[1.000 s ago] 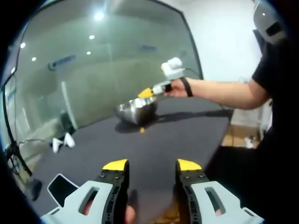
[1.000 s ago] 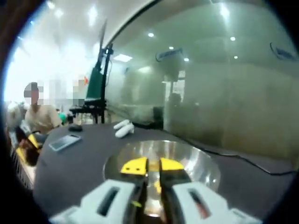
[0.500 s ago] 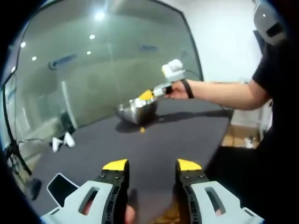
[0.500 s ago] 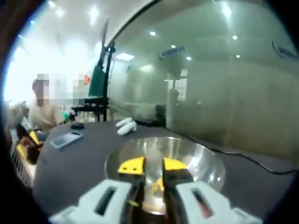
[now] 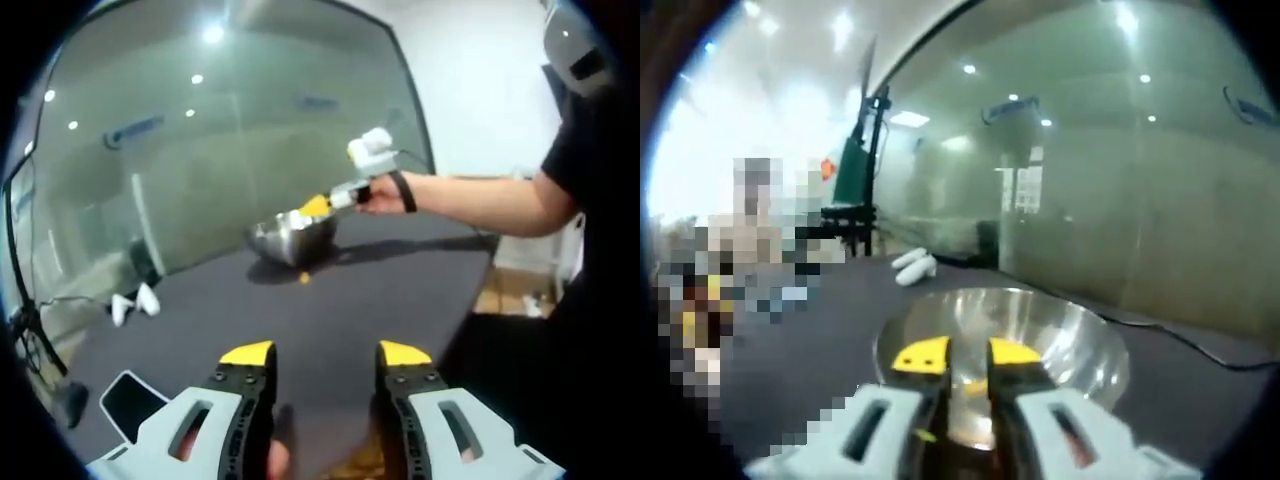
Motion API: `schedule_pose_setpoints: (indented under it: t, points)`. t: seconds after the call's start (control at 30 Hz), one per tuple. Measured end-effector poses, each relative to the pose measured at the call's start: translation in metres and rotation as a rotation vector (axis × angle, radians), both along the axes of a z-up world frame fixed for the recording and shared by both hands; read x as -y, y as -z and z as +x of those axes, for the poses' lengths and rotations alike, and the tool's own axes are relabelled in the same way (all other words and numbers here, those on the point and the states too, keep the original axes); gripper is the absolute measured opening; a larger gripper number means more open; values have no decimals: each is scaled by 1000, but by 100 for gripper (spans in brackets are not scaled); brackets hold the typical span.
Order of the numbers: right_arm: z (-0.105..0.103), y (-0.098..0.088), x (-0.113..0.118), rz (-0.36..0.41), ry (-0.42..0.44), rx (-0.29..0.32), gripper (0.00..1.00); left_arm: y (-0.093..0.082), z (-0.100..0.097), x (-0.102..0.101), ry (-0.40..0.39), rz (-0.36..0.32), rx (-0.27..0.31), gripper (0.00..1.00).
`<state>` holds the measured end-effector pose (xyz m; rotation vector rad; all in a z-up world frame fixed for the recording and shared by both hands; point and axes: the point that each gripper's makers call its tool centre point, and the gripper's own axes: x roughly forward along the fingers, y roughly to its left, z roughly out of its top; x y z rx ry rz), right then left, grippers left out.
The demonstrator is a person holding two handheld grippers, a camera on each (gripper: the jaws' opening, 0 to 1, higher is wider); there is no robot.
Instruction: Pick up the QQ candy scattered on the table and place it into the stainless steel bowl on the table
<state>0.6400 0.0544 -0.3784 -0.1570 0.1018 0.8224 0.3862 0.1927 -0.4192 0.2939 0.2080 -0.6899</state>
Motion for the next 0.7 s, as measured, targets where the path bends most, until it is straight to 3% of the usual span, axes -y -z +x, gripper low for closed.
schedule_pose_setpoints:
  t: [0.7]
  points:
    - [-35,-8,6,7,-47,24,14,-2,0,3,9,5,7,41]
